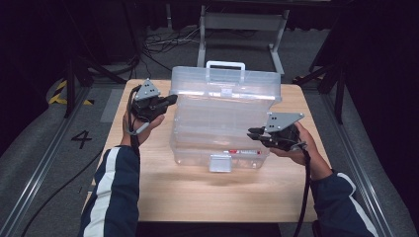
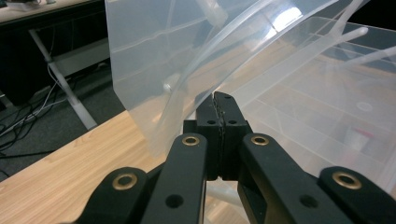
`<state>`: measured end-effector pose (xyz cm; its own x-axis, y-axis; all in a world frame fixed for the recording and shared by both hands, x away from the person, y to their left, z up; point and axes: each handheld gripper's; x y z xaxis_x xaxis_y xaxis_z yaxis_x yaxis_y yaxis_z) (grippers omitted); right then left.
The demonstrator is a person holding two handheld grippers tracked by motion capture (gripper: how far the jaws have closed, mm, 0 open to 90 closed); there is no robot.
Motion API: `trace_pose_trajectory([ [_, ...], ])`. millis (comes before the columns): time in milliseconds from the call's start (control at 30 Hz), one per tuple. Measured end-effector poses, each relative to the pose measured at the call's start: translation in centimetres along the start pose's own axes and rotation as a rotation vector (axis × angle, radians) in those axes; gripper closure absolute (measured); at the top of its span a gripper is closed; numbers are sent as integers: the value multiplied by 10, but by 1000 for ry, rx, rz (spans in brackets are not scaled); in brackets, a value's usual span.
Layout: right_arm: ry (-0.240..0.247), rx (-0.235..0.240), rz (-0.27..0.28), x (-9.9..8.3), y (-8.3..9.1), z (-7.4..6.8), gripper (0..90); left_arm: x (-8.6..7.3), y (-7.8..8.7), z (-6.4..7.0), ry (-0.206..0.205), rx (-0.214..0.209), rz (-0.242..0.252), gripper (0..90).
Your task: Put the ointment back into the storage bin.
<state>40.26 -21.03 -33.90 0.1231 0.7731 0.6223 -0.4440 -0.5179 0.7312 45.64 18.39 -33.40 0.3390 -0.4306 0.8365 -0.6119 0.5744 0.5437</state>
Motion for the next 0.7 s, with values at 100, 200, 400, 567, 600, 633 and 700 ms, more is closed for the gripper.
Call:
trace_pose_trajectory([
  [100, -2, -4, 2, -4, 3, 0, 817, -2, 2, 2, -8, -3, -1, 900],
  [200, -5, -12, 3, -7, 6, -1, 823, -5, 2, 3, -12, -6, -1, 900],
  [400, -8, -18, 6, -13, 12, -1, 835, -8, 3, 7, -21, -8, -5, 900],
  [567, -20, -26, 4, -19, 16, -1, 830, -11, 3, 8, -25, -16, -7, 900],
  [600, -24, -28, 5, -21, 17, 0, 829, -12, 3, 8, -28, -12, -8, 900],
  [633, -26, -30, 5, -22, 18, 0, 829, -12, 3, 9, -31, -9, -10, 900],
  [700, -30, -38, 10, -25, 20, 0, 835, -13, 4, 11, -31, -7, -12, 900],
])
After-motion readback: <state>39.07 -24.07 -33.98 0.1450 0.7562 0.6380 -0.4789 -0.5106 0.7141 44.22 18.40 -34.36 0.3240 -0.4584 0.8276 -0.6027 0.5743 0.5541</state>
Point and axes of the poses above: each handheld gripper's, and its own axes: y roughly backward along the jaws, x roughly out of its top, z roughly to its right, and after that the axes turned 9 degrees about -z, right-handed
